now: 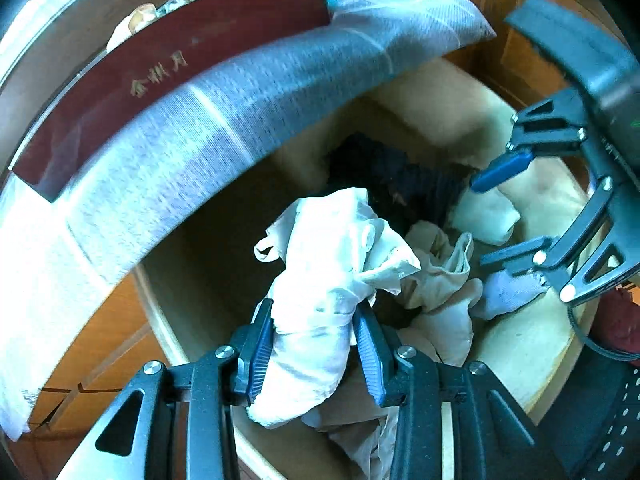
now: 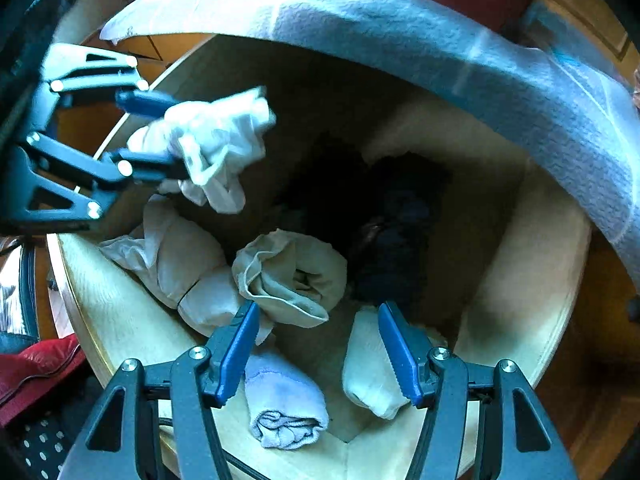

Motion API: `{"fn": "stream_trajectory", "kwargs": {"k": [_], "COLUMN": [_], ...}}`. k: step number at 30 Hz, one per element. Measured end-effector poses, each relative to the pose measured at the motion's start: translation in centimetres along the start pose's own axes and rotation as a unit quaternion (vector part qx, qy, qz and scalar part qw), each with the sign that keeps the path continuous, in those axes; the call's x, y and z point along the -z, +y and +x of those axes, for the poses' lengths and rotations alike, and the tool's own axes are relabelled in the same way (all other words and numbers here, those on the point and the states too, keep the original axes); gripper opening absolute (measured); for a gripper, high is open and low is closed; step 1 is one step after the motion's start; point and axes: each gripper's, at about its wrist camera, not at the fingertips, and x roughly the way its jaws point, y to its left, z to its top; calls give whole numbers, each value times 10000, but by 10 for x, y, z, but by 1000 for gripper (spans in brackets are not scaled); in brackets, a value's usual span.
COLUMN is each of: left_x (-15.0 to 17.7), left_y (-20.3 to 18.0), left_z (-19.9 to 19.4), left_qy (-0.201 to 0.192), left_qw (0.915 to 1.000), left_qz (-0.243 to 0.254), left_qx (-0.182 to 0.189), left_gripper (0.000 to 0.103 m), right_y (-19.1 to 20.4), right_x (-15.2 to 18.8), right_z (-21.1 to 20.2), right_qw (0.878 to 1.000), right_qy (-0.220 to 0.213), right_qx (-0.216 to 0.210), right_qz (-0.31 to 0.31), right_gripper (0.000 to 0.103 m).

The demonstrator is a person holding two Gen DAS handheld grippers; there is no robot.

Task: Take underwear out of drawer
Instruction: 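Lift the white garment out of the drawer and carry it over the box with the left tool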

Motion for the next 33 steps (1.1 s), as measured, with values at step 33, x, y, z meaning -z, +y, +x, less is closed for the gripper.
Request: {"fn": "stream_trajectory", "kwargs": {"k": [33], "left_x": [-6], "left_y": [36], "left_z": [-78], "left_qy": [-618], "left_qw": [9971], "left_qz": [-441], "left_qx": [-105], "left_gripper": [38], "right_y": [-21], "right_x": [-56], "right_z": [103], "right_qw": [9911], "right_qy": [849], "right_qx": [-741], "right_qz": [704], "right_gripper": [42]}}
